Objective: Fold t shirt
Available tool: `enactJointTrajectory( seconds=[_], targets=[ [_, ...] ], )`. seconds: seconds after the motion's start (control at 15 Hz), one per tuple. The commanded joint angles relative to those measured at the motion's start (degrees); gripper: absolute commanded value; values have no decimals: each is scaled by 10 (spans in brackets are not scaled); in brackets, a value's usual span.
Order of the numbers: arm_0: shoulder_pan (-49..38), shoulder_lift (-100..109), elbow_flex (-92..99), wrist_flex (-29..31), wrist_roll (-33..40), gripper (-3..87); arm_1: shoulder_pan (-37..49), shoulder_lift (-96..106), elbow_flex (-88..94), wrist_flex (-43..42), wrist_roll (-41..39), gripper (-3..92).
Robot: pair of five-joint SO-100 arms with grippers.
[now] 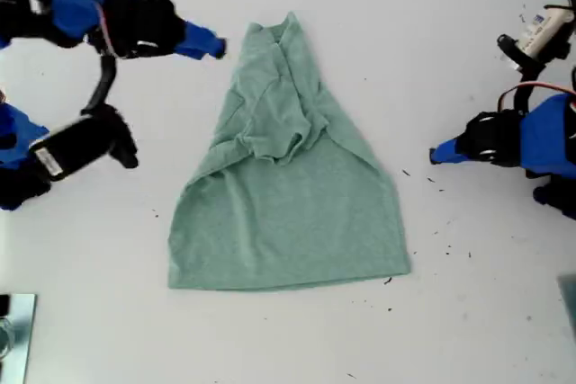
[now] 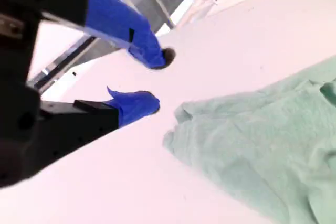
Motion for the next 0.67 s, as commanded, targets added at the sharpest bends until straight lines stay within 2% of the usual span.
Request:
enactJointTrajectory(
  seconds=[0.0,0.07,0.2,0.27,0.33,0.47,0.53,0.6],
  targets=[
    [18,183,335,-89,-79,-2,-2,8,16,4,-15,19],
    [47,223,436,-125,-127,-2,-1,8,16,4,-23,19],
    [80,373,599,-127,-213,-2,-1,8,19,9,-24,19],
    [81,463,635,-88,-221,-2,-1,8,20,10,-24,19],
    [84,523,657,-79,-218,-2,-3,8,10,18,-21,19],
    [81,524,664,-83,-215,-2,-8,-28,-89,85,-25,19],
    [80,505,665,-95,-215,-2,-8,-136,-191,87,-47,19],
    [82,491,669,-105,-215,-2,-8,-304,-333,94,-89,83]
  ],
)
